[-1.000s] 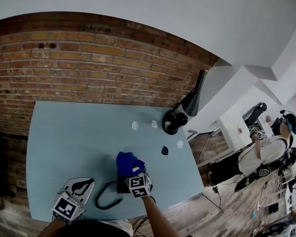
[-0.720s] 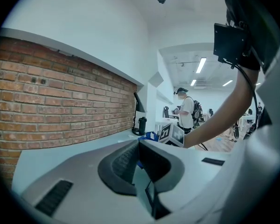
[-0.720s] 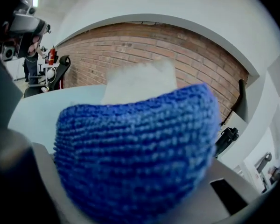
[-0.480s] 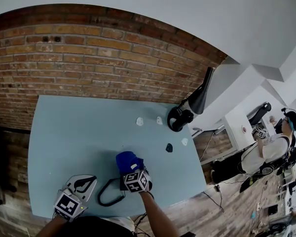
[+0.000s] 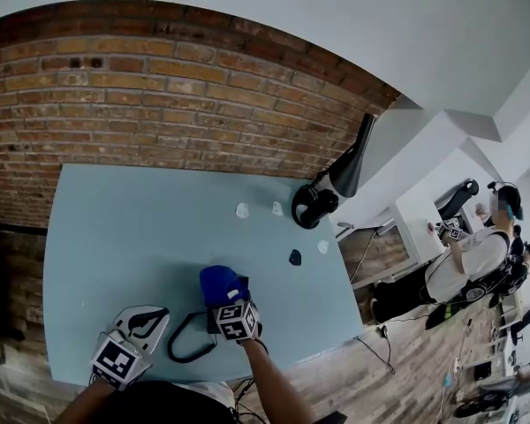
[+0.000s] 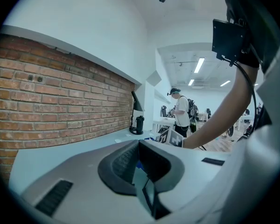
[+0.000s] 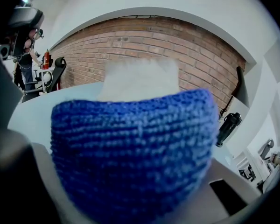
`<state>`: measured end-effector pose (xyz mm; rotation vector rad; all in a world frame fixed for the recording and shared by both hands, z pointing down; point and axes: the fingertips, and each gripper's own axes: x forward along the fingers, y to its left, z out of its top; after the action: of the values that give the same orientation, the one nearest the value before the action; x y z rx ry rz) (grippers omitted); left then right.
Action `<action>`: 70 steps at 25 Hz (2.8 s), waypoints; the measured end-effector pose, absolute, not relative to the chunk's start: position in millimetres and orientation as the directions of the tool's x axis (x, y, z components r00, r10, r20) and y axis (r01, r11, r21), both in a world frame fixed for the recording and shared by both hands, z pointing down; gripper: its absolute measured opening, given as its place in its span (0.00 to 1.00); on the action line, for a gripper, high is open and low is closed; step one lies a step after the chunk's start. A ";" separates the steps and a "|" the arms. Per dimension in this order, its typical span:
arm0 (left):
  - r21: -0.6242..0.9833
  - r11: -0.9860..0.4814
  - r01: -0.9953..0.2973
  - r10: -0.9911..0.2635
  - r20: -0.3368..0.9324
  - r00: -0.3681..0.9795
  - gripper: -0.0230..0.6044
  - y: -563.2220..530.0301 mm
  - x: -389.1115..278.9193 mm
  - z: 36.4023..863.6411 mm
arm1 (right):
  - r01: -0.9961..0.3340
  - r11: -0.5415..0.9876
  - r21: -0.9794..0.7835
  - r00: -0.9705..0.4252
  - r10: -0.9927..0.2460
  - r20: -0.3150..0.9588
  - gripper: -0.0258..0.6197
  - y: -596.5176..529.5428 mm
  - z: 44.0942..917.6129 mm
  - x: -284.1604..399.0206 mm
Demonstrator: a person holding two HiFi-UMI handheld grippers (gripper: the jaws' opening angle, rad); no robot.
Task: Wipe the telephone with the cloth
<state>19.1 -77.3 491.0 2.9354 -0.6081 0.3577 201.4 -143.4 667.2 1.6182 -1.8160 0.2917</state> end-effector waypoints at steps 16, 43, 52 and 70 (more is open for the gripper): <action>0.062 -0.920 -0.387 -0.362 0.246 0.899 0.02 -70.0 20.0 491.4 | -0.955 0.193 0.223 -0.008 -0.772 0.635 0.16 -120.0 680.0 195.3; 0.054 -0.936 -0.348 -0.325 0.244 0.914 0.02 -57.3 25.8 495.6 | -0.968 0.174 0.179 -0.011 -0.746 0.666 0.16 -77.0 707.2 182.7; 0.056 -0.945 -0.322 -0.299 0.247 0.922 0.02 -52.4 29.6 498.5 | -0.973 0.165 0.160 -0.011 -0.730 0.684 0.16 -59.8 717.5 175.6; 0.052 -0.954 -0.297 -0.277 0.238 0.931 0.02 -42.3 37.9 496.2 | -0.969 0.182 0.165 -0.008 -0.696 0.718 0.16 -18.9 737.1 165.9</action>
<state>37.9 -42.3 496.2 3.0018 -0.4464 0.3508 165.9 -18.9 737.1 1.5771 -1.7673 0.5013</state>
